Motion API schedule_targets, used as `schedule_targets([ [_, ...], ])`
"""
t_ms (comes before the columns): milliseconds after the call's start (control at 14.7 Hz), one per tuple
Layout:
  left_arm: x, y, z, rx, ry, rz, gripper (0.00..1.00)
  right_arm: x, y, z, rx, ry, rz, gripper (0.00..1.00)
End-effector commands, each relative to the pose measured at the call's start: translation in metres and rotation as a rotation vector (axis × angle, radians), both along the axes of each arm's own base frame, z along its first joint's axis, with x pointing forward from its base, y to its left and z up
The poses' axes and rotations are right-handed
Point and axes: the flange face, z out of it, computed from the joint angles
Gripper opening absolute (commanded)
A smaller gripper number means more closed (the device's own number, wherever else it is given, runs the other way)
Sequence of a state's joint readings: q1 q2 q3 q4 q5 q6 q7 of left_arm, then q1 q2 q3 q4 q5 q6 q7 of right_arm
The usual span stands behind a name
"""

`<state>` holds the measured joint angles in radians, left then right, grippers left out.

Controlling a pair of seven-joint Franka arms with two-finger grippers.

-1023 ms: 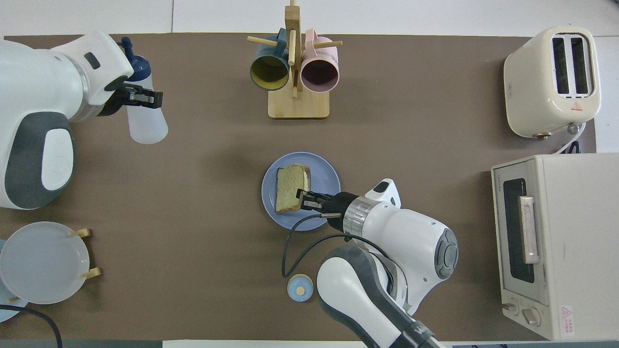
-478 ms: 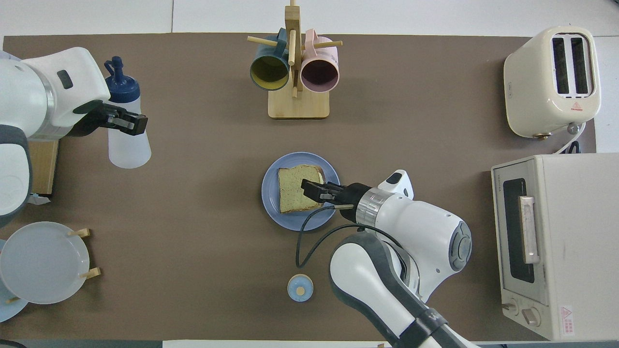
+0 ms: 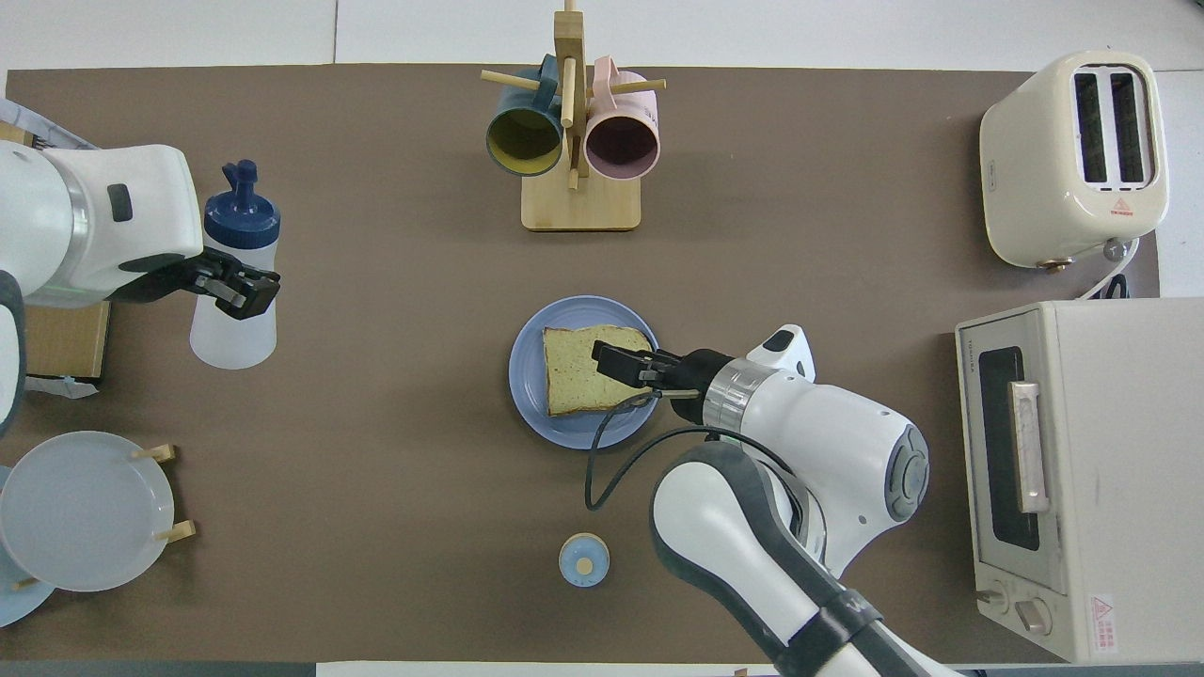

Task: Put bread on plate and add seasoning
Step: 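Release the bread and raise the right gripper while the left gripper brings the bottle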

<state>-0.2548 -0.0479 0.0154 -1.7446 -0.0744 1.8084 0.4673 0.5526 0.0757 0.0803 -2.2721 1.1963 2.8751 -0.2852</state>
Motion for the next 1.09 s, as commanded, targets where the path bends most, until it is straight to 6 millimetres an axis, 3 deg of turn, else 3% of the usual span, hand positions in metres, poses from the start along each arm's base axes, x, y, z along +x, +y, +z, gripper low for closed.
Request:
schedule_targets([
  [0, -0.014, -0.003, 0.005, 0.0, 0.036, -0.1, 0.41, 0.001, -0.007, 0.002, 0.002, -0.019, -0.011, 1.0],
  [478, -0.04, -0.022, 0.007, 0.026, 0.119, -0.301, 0.4, 0.037, -0.019, 0.024, 0.025, -0.034, 0.038, 1.0],
  [682, -0.052, -0.038, 0.012, 0.035, 0.125, -0.412, 0.4, 0.048, -0.016, 0.045, 0.109, 0.028, -0.026, 1.0],
  [1023, -0.064, -0.047, 0.015, 0.042, 0.149, -0.467, 0.36, 0.053, -0.023, 0.09, 0.196, 0.127, -0.038, 1.0],
])
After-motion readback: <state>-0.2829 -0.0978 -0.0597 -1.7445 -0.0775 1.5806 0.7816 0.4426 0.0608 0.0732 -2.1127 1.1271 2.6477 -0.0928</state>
